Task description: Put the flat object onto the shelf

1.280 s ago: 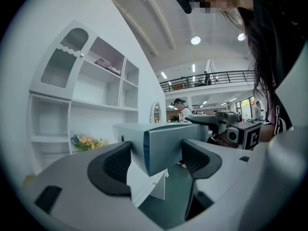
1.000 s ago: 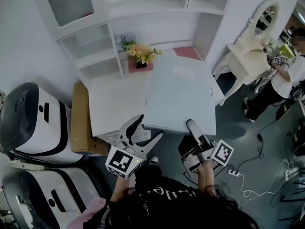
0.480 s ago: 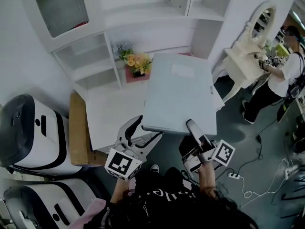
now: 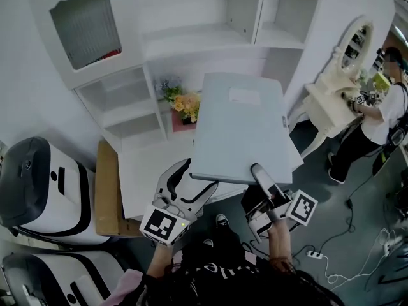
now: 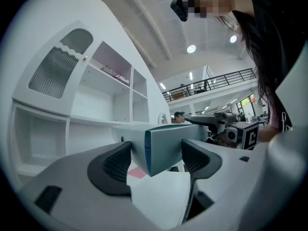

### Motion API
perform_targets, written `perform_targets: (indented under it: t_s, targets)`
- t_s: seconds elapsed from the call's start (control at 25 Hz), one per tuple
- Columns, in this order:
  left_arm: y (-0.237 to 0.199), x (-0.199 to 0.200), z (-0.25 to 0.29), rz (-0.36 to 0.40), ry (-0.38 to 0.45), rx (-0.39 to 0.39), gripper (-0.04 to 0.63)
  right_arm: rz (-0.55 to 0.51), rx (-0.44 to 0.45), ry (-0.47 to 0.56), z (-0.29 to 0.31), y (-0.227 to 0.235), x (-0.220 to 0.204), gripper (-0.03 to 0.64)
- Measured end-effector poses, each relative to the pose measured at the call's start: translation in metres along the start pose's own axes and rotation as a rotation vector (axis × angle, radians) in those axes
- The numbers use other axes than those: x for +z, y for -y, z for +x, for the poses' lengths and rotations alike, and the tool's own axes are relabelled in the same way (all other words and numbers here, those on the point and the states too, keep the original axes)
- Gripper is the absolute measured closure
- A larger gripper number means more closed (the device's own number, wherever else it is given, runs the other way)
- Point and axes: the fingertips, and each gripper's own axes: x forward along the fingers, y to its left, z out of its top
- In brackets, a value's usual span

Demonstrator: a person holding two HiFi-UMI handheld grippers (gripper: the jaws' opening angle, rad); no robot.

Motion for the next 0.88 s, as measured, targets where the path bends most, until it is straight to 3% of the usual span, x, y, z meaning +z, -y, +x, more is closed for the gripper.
perform_targets:
  t_s: [0.24,0.88]
  targets:
    - [-0.017,0.035,0.038,-0.003,0.018,0.057,0.253,-0.052,0.086,-0.063,0.038,-0.018,0.041,0.318]
    - [-0.104,0.058,0.11,0.128,0.059,0.246,0.253,-0.066,0.216,-0.247,0.154,-0.013,0.113,0.318]
